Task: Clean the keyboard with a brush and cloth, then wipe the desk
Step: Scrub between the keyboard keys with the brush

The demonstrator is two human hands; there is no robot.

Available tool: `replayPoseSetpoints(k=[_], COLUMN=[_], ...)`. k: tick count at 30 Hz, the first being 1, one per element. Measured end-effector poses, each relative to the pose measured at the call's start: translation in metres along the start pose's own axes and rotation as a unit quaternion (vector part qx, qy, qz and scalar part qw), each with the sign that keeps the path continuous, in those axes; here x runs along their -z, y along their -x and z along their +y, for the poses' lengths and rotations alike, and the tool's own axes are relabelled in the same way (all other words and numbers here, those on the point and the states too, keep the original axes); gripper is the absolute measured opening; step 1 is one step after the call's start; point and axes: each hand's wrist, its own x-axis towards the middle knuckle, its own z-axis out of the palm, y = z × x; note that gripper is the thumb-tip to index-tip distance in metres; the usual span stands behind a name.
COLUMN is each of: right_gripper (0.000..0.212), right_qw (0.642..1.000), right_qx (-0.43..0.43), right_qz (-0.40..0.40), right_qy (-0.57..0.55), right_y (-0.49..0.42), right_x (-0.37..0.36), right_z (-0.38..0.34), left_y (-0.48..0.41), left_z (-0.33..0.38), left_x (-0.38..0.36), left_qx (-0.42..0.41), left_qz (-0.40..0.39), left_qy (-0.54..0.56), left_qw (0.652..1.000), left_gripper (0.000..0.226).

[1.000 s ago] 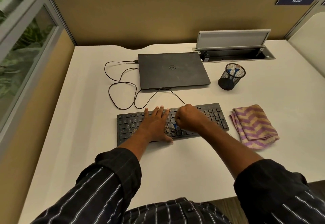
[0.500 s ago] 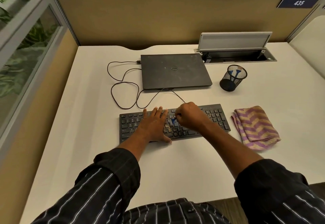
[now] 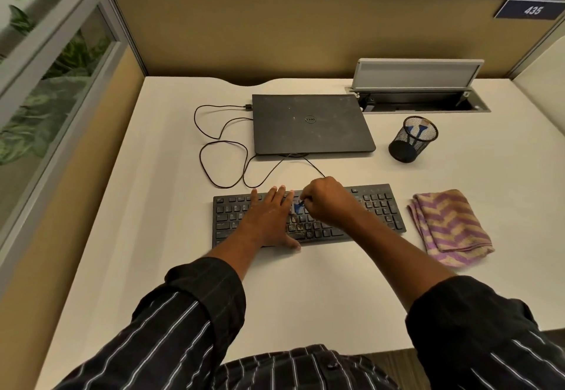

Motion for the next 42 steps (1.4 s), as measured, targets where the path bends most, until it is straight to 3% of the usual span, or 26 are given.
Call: replayPoseSetpoints(k=[5, 10, 18, 24, 30, 35, 42], right_gripper=[0.015, 0.023, 0.015, 0.019, 0.016, 0.021, 0.014], right_qw=[0.998, 1.0, 0.998, 1.0, 0.998, 1.0, 0.999], right_qx=[-0.009, -0.011, -0.017, 0.001, -0.003, -0.002, -0.02], right_qz=[-0.054, -0.02, -0.05, 0.014, -0.045, 0.01, -0.039], right_qy=[0.029, 0.005, 0.035, 0.027, 0.032, 0.015, 0.029], right_y=[0.003, -0.001, 0.003, 0.0, 0.005, 0.0, 0.002], right_x=[-0.01, -0.004, -0.007, -0.002, -0.007, 0.0, -0.003], right_z=[0.002, -0.005, 0.004, 0.005, 0.005, 0.003, 0.006], left_y=[0.0, -0.001, 0.0, 0.001, 0.002, 0.001, 0.002], left_z=[0.0, -0.001, -0.002, -0.001, -0.002, -0.001, -0.001], left_x=[0.0, 0.001, 0.002, 0.002, 0.002, 0.003, 0.005], left_qx=[0.0, -0.001, 0.001, 0.003, 0.001, 0.002, 0.003], left_qz=[-0.004, -0.001, -0.007, -0.006, -0.008, -0.007, -0.01], left_qy=[-0.002, 0.005, 0.001, -0.002, -0.006, -0.007, -0.007], left_qw=[1.0, 1.0, 1.0, 1.0, 1.0, 1.0, 1.0], left_gripper=[0.134, 0.134, 0.135, 0.134, 0.134, 0.133, 0.133])
